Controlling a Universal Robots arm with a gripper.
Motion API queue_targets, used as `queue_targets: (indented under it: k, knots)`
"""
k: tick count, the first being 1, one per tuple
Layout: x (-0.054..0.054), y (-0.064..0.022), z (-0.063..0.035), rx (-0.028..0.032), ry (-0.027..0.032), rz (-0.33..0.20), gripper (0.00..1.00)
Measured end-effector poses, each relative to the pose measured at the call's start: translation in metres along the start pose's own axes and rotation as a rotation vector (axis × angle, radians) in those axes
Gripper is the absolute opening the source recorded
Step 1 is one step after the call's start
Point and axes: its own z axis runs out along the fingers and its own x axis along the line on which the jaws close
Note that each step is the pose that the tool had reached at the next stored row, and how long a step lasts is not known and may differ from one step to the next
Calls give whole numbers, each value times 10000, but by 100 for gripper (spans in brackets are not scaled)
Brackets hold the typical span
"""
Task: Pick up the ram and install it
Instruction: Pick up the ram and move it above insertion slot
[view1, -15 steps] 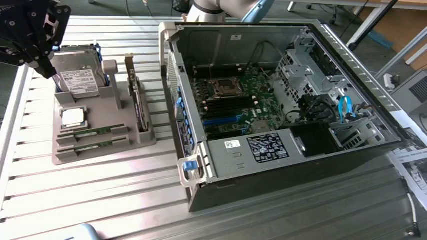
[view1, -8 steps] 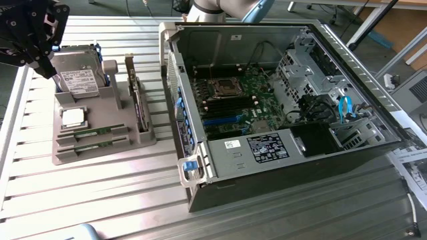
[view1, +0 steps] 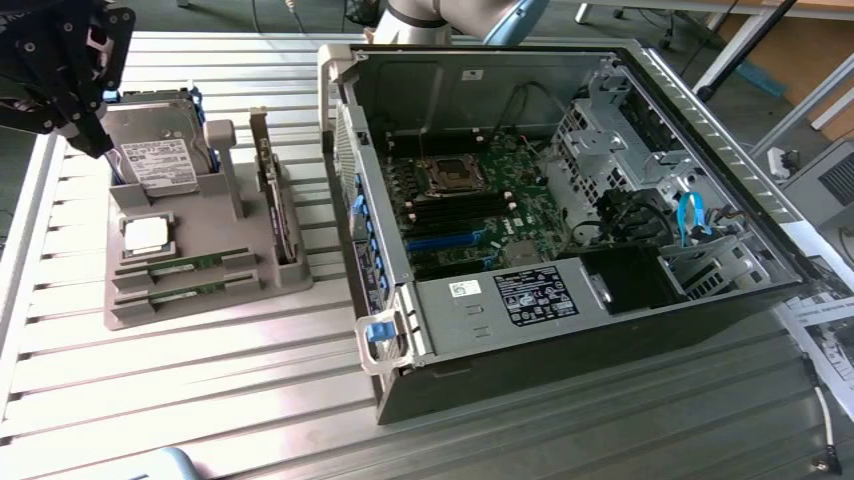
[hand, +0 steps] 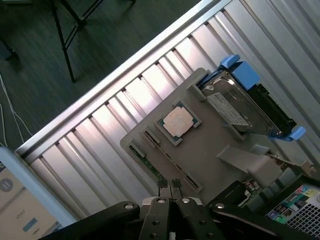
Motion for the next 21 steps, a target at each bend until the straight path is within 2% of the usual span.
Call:
queue_targets:
  k: [11,21]
  knots:
    - [0,0,0,14,70,-899,11]
    - [0,0,0,53,173,-1755,11]
